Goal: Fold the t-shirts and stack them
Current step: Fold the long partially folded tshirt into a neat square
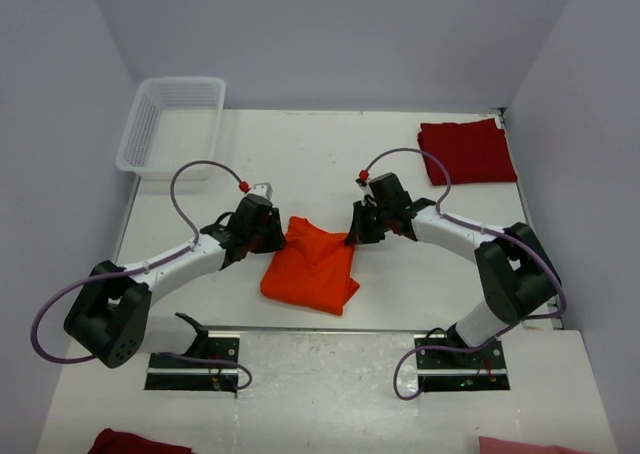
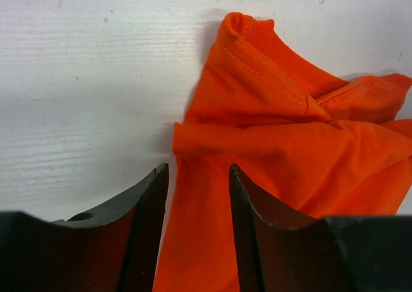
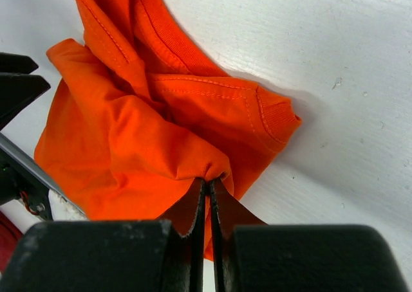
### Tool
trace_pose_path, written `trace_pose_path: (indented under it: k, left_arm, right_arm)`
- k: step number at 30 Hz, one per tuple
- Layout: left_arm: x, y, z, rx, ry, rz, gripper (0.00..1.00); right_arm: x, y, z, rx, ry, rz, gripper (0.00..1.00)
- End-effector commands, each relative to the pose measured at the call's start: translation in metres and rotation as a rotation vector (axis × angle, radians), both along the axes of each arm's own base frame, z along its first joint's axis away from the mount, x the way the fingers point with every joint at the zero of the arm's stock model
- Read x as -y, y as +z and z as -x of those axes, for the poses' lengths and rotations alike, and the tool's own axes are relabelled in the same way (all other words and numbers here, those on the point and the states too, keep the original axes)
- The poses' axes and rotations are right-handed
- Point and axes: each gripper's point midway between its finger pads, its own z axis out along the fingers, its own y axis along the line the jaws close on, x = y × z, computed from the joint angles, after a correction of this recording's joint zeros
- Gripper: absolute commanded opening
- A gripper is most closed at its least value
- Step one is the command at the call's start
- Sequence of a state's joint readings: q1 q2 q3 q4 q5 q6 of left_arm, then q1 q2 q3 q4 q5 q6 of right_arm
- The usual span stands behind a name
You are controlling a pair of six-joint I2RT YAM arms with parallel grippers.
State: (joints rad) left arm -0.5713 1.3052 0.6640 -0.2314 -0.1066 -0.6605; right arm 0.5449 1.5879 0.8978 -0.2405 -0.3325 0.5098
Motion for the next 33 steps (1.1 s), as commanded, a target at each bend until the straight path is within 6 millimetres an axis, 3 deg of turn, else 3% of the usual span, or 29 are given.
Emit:
trace_pose_path:
  k: [1, 17, 20, 24, 28, 33]
  left_arm:
    - [0.015, 0.02, -0.025, 0.082, -0.014, 0.05, 0.45]
    - [0.019, 0.0, -0.036, 0.034, -0.023, 0.057, 0.38]
    - [0.016, -0.003, -0.039, 0.027, -0.016, 0.049, 0.28]
    - [0.014, -0.006, -0.041, 0.018, -0.015, 0.041, 0.0]
    - [0.011, 0.002, -0.041, 0.036, -0.011, 0.038, 0.0]
    - [0.007, 0.039, -0.036, 0.108, -0.007, 0.075, 0.0]
  right_arm:
    - [-0.007, 0.022, -0.009, 0.065, 0.023, -0.022, 0.0]
    - [-0.009, 0.015, -0.01, 0.047, 0.03, -0.016, 0.0]
    - [-0.01, 0.013, -0.012, 0.042, 0.031, -0.015, 0.0]
    - [-0.01, 0.013, -0.013, 0.045, 0.031, -0.007, 0.0]
    - [-0.008, 0.016, -0.013, 0.05, 0.035, -0.001, 0.0]
    - [-0.005, 0.029, -0.009, 0.075, 0.04, 0.002, 0.0]
